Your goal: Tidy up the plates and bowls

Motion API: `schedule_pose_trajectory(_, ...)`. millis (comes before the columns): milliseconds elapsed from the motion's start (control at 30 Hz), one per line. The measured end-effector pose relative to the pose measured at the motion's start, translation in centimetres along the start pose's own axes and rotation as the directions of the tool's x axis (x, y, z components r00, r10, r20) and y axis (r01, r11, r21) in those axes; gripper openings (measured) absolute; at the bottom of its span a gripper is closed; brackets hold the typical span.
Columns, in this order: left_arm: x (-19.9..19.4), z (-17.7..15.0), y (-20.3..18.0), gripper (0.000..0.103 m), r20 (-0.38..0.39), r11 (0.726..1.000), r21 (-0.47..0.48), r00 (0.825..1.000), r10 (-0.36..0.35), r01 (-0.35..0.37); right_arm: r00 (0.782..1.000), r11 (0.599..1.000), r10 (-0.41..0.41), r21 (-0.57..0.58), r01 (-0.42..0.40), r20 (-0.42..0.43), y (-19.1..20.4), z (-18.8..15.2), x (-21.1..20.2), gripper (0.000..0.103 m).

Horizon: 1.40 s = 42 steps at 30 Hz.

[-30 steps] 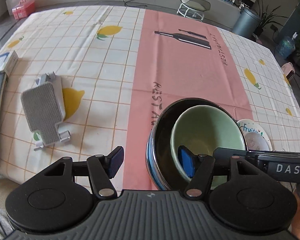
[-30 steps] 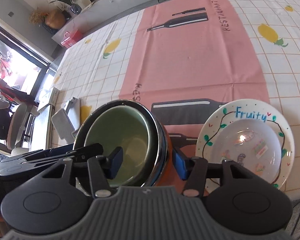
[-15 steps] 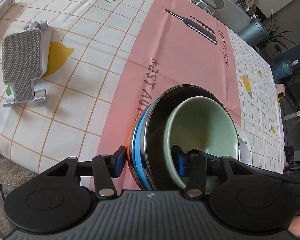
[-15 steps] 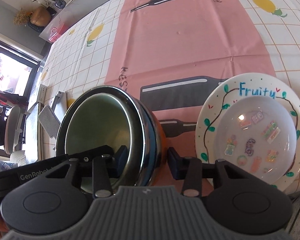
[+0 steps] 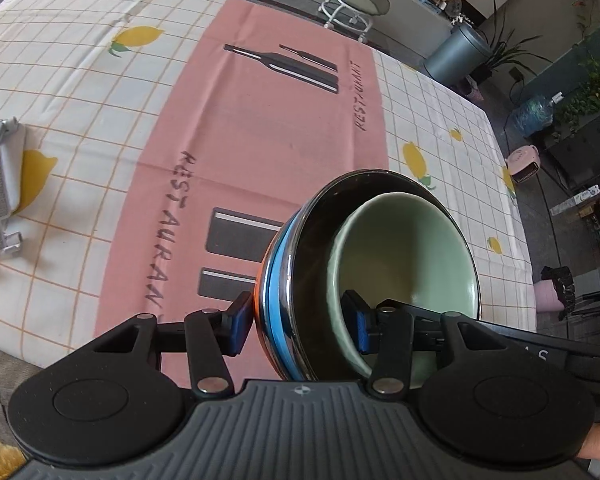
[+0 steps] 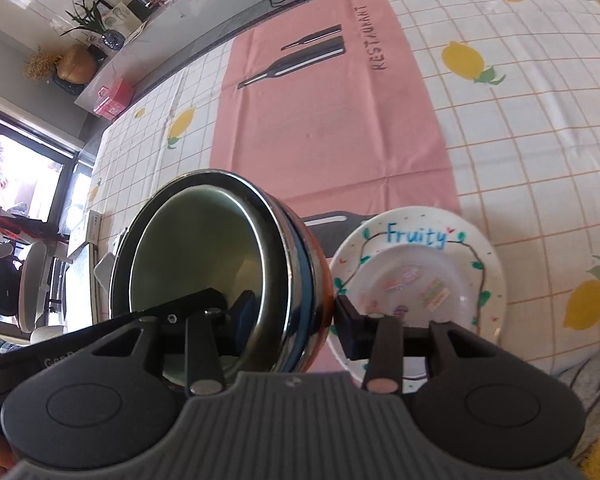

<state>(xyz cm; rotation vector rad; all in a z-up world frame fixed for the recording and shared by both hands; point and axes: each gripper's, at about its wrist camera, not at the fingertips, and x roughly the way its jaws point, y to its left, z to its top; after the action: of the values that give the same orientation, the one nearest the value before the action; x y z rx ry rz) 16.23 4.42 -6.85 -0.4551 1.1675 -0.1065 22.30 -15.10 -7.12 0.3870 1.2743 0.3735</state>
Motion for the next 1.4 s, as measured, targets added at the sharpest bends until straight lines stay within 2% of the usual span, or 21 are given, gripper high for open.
schedule_pose_trajectory(100,1.6,-0.6,-2.0,0.055,-0.032,1.000,0.022,0.999,0.000,0.001,1.000,0.999,-0.031,0.038,0.030,0.003,-2.4,-0.1,-1.1,0.042)
schedule_pose_trajectory(267,3.5,-1.5,-4.3,0.055,-0.060,0.997,0.071,0.998,0.014,-0.010,0.999,0.993,-0.032,0.118,0.031,0.002,-6.2,-0.5,-1.6,0.041)
schedule_pose_trajectory(533,5.6,-2.2,-5.0,0.054,-0.092,0.996,0.088,0.996,0.022,-0.014,0.998,0.989,-0.069,0.134,0.070,-0.010,-8.3,-0.6,-0.5,0.041)
schedule_pose_trajectory(700,5.1,-2.7,-5.6,0.055,0.004,0.985,0.169,0.999,0.034,-0.034,0.997,0.992,-0.068,0.110,0.066,0.019,-8.6,-0.5,-0.3,0.040)
schedule_pose_trajectory(733,4.8,-2.9,-5.8,0.061,0.037,0.980,0.193,0.998,0.045,-0.051,0.998,0.992,-0.063,0.109,0.061,0.017,-8.6,-0.5,-0.3,0.041)
schedule_pose_trajectory(767,4.4,-3.1,-6.0,0.070,0.071,0.975,0.210,0.996,0.060,-0.074,0.998,0.992,-0.057,0.112,0.055,0.014,-8.7,-0.4,-0.3,0.042)
schedule_pose_trajectory(833,3.2,-3.5,-6.1,0.081,0.152,0.966,0.223,0.984,0.097,-0.130,0.998,0.992,-0.047,0.117,0.043,0.031,-8.9,-0.5,-0.6,0.044)
schedule_pose_trajectory(867,2.5,-3.8,-6.1,0.082,0.190,0.963,0.227,0.976,0.104,-0.147,0.998,0.993,-0.047,0.112,0.042,0.045,-8.8,-0.5,-0.9,0.052)
schedule_pose_trajectory(900,1.7,-4.1,-6.1,0.083,0.229,0.959,0.233,0.968,0.105,-0.159,0.997,0.994,-0.045,0.100,0.038,0.064,-8.8,-0.6,-1.3,0.064)
schedule_pose_trajectory(967,0.3,-4.8,-6.2,0.084,0.286,0.955,0.243,0.953,0.098,-0.171,0.996,0.997,-0.010,0.072,0.004,0.089,-8.6,-0.8,-2.2,0.080)
schedule_pose_trajectory(1033,-1.3,-5.8,-6.4,0.084,0.362,0.954,0.248,0.930,0.068,-0.167,0.993,0.999,0.012,0.047,-0.018,0.115,-8.4,-1.4,-3.5,0.085)
schedule_pose_trajectory(1067,-2.2,-6.3,-6.3,0.086,0.407,0.957,0.240,0.912,0.055,-0.165,0.990,0.999,0.010,0.038,-0.016,0.139,-8.3,-1.8,-4.3,0.088)
schedule_pose_trajectory(1167,-4.4,-8.1,-6.9,0.090,0.545,0.957,0.206,0.836,0.060,-0.203,0.973,1.000,-0.006,0.021,0.001,0.231,-8.3,-3.5,-7.0,0.090)
schedule_pose_trajectory(1300,-5.9,-10.9,-8.1,0.095,0.670,0.924,0.230,0.738,0.077,-0.306,0.943,0.998,-0.047,-0.010,0.054,0.330,-8.1,-6.9,-10.1,0.092)
schedule_pose_trajectory(1333,-6.1,-11.9,-8.4,0.096,0.702,0.913,0.224,0.706,0.091,-0.341,0.935,0.996,-0.070,-0.022,0.083,0.348,-7.9,-7.9,-10.5,0.092)
schedule_pose_trajectory(1400,-6.3,-13.4,-8.9,0.096,0.742,0.900,0.175,0.655,0.145,-0.398,0.921,0.988,-0.117,-0.054,0.147,0.372,-7.4,-10.0,-11.0,0.092)
